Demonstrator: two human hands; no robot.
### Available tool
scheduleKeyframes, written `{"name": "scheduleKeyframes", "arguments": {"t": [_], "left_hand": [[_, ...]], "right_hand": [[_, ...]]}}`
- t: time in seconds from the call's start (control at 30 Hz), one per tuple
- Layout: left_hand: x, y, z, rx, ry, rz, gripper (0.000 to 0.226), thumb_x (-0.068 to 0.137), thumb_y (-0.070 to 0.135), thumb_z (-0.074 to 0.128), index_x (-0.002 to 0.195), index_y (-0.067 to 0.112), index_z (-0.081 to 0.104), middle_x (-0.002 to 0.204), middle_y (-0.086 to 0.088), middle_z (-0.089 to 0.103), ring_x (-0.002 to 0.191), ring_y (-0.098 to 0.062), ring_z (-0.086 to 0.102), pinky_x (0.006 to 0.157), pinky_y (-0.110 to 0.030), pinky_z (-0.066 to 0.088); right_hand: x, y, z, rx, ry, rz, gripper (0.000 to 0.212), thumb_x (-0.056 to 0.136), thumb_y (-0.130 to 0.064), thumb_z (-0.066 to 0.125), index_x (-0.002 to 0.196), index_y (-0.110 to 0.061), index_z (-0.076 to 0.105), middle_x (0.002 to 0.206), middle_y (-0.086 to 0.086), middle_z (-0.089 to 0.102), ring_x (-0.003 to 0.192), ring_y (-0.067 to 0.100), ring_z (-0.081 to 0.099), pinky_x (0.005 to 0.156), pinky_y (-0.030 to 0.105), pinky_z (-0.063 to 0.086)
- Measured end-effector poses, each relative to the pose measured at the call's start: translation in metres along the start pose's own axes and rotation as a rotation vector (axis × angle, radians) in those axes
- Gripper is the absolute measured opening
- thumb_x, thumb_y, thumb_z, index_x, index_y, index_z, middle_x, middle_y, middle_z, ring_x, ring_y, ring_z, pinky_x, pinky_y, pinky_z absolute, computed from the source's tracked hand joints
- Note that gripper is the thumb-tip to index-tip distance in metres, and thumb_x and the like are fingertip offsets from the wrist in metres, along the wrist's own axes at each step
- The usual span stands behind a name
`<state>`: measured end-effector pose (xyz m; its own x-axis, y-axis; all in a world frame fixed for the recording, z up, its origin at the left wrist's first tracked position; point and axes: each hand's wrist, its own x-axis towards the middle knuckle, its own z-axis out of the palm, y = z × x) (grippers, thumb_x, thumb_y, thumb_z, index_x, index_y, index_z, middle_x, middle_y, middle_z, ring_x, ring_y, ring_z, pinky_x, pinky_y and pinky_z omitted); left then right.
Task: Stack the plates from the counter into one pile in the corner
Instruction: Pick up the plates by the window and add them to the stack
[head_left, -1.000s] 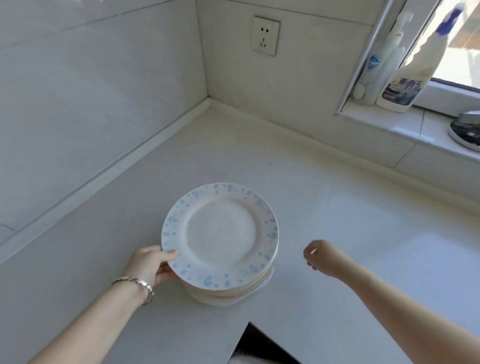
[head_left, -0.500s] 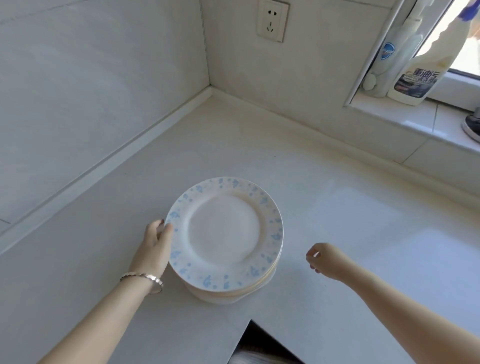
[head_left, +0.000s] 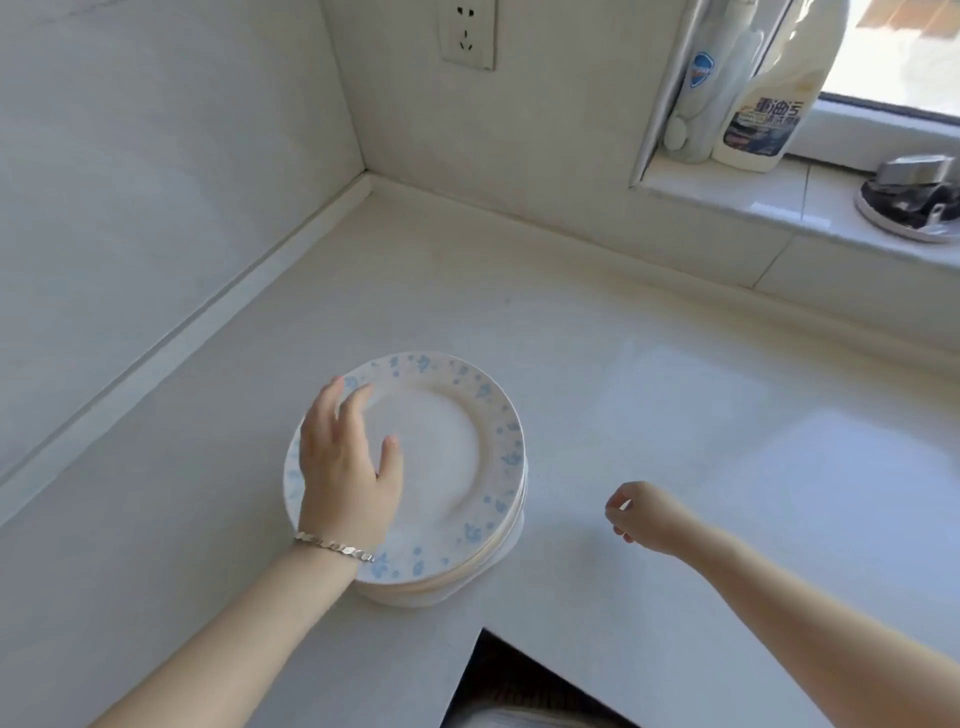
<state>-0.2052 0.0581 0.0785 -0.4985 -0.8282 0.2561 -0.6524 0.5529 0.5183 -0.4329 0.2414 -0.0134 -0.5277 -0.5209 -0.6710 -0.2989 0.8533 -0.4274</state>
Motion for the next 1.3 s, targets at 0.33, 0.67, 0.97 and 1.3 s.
{"name": "scheduleKeyframes", "arguments": {"t": [0.33,0.67,0.97,1.3], "left_hand": [[-0.025,0.192,0.121,0.065,-0.938,0.303,0.027,0.091,0.021,0.041,0.109,0.019,0.06,0.111,0.0,0.067,0.098,-0.022,0.061,0.087,-0.029,0.048],[-0.106,0.334,0.256,0.271,-1.124,0.327,0.017,0.087,0.015,0.039,0.084,0.023,0.054,0.088,-0.001,0.06,0.084,-0.022,0.055,0.075,-0.025,0.042],[-0.171,0.419,0.309,0.222,-1.157,0.197,0.024,0.085,0.012,0.042,0.066,0.023,0.049,0.084,-0.005,0.065,0.084,-0.025,0.064,0.081,-0.031,0.052],[-0.177,0.433,0.31,0.244,-1.132,0.096,0.026,0.087,0.011,0.045,0.066,0.025,0.052,0.078,-0.002,0.07,0.086,-0.027,0.07,0.076,-0.031,0.053]], "right_hand": [[-0.059,0.124,-0.062,0.157,0.169,0.146,0.01,0.087,-0.02,0.045,0.083,-0.021,0.054,0.079,0.0,0.063,0.075,0.02,0.062,0.069,0.028,0.051],[-0.151,0.354,-0.152,0.309,0.414,0.372,0.011,0.087,-0.02,0.049,0.082,-0.02,0.058,0.08,0.0,0.059,0.074,0.018,0.055,0.069,0.027,0.046],[-0.175,0.525,-0.2,0.678,0.789,0.806,0.041,0.094,-0.01,0.043,0.128,0.01,0.033,0.138,0.03,0.038,0.126,0.039,0.041,0.097,0.037,0.037],[-0.15,0.589,-0.212,1.628,0.874,0.645,0.017,0.088,-0.007,0.058,0.105,-0.003,0.057,0.084,0.012,0.061,0.075,0.03,0.062,0.075,0.045,0.054]]}}
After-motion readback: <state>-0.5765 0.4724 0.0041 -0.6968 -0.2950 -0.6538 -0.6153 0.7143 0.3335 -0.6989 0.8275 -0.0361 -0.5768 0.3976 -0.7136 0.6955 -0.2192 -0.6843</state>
